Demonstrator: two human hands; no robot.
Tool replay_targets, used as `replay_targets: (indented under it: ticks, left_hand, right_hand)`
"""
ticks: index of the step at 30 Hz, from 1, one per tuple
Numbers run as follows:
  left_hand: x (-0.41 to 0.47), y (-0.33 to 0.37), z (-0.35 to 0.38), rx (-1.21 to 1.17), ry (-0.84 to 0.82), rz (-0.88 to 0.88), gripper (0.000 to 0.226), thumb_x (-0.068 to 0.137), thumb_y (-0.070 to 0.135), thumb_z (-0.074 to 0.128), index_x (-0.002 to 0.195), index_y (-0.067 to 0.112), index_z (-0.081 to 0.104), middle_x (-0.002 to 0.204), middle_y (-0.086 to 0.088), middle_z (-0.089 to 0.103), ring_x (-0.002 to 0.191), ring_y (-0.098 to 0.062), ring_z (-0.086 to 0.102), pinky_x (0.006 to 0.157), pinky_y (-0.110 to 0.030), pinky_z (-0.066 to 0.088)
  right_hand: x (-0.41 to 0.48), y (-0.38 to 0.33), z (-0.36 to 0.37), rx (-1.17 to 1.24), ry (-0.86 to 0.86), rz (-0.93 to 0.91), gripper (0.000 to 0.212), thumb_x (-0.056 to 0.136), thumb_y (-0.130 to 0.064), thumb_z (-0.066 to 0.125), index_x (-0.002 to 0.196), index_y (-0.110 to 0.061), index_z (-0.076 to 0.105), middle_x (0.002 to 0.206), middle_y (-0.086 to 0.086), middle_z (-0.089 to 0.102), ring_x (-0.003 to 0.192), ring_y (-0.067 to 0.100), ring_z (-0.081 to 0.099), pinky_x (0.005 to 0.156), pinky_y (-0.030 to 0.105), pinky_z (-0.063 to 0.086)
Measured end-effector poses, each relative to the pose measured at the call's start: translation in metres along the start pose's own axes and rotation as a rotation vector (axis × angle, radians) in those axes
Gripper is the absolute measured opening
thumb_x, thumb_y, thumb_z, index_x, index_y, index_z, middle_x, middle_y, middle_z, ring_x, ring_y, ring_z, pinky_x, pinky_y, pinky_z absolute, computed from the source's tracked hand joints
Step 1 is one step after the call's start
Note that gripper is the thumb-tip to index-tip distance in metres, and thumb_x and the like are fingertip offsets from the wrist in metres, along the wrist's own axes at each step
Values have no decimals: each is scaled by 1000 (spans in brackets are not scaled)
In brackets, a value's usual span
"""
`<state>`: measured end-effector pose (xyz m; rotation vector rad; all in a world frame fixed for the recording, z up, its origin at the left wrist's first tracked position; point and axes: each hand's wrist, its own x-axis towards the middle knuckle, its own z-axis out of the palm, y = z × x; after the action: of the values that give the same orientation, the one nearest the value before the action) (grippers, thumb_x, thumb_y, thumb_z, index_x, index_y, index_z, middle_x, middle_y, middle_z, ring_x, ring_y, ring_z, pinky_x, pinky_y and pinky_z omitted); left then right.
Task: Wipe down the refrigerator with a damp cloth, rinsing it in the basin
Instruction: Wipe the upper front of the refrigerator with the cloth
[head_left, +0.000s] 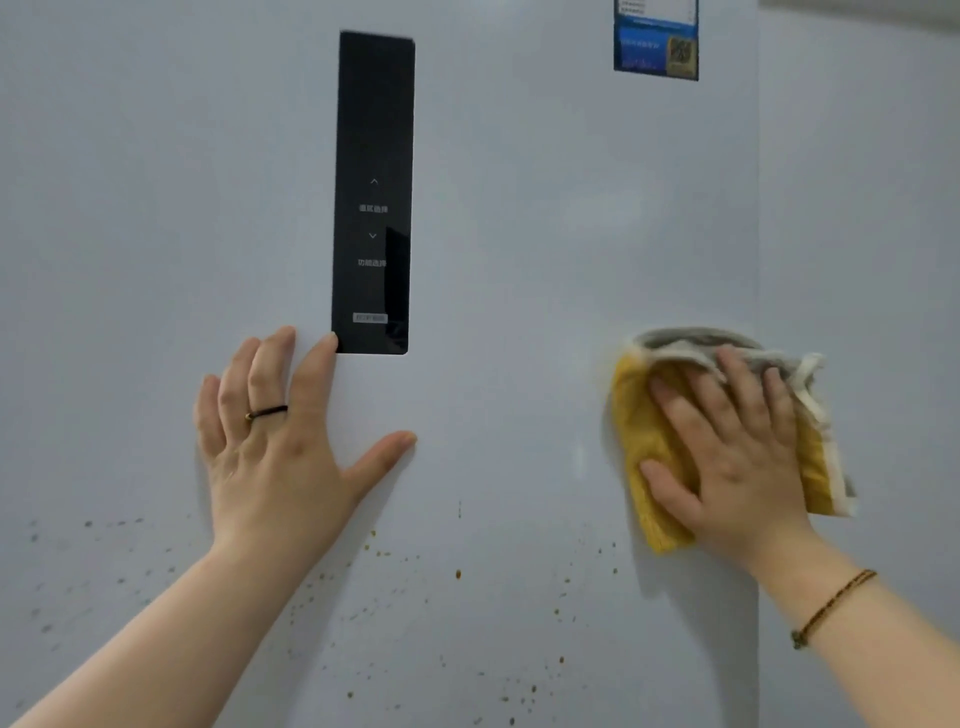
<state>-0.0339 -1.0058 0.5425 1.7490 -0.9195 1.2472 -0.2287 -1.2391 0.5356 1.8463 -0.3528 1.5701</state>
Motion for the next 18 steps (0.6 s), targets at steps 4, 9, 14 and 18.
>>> replay_targets:
  ticks: [4, 9, 14, 18]
  left_hand:
    - [0, 0, 0, -16, 27, 13, 83, 66, 70, 47, 132, 21, 30, 136, 0, 18, 129, -19, 10, 105, -23, -12]
    - [0, 1, -8, -14, 7, 18, 84, 68, 52, 65, 138, 19, 33, 148, -5, 21, 133, -13, 2, 110, -32, -8]
    - [-7, -9, -15, -71, -50, 103, 80, 75, 45, 64, 141, 18, 28, 154, 1, 10, 139, -7, -4, 101, -11, -23]
    - [-20, -16, -16, -88, -104, 110, 71, 79, 51, 57, 134, 12, 36, 149, -10, 26, 135, -7, 4, 105, -10, -18]
  right_hand:
    - [2, -31, 4, 31, 119, 405, 53, 86, -46, 32, 128, -14, 37, 134, 19, 46, 127, 33, 24, 108, 47, 11]
    - [-72, -100, 8, 41, 4, 274, 55, 94, -52, 15, 136, -20, 29, 130, 13, 38, 138, 32, 14, 110, 49, 7]
    - [-90, -74, 2, -4, -43, -196, 60, 92, -51, 22, 147, -28, 13, 125, 3, 43, 144, 22, 3, 112, 50, 6]
    - [-54, -43, -1, -17, 18, -191, 52, 91, -51, 23, 129, -20, 42, 125, 5, 43, 143, 21, 8, 110, 49, 11]
